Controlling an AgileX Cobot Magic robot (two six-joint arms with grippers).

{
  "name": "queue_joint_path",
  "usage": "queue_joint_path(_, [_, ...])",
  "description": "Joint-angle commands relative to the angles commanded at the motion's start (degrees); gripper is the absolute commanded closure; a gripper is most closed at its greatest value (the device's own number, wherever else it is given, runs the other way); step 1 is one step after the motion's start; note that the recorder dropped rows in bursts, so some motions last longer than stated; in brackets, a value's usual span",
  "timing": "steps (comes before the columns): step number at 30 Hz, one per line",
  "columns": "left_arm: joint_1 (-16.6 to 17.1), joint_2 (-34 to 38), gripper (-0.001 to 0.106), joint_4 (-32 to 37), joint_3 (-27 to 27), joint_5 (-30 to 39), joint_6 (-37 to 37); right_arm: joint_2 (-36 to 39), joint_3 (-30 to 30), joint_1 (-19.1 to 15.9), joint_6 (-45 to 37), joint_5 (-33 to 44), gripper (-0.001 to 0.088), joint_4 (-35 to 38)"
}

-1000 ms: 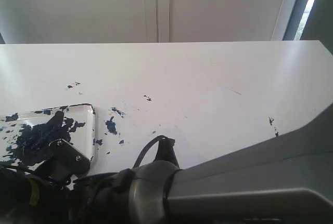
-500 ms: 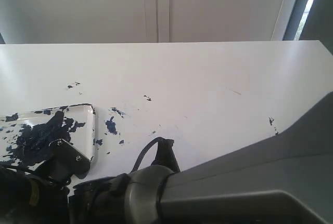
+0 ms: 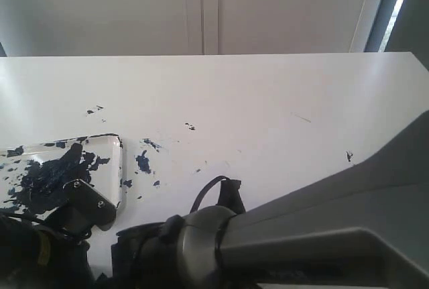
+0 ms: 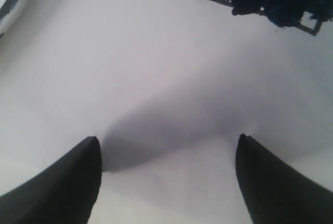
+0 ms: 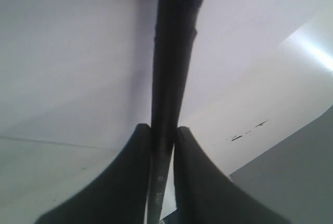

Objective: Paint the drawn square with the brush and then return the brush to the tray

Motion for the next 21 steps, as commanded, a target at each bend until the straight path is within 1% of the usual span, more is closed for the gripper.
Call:
queue_joint_path(10, [0.00, 0.00, 0.030, 0.00, 0.00, 0.00, 0.00, 0.00, 0.00, -3.31, 0.81, 0.00, 0.0868, -0.11])
queue_joint_path(15, [0.00, 0.00, 0.030, 0.00, 0.00, 0.00, 0.00, -0.88, 0.00, -3.32, 0.69, 0.00, 0.0868, 1.66])
queue_joint_path(21, [0.00, 0.00, 0.030, 0.00, 0.00, 0.00, 0.00, -2.85, 0.00, -3.32, -1.54, 0.00, 0.0868, 3.96])
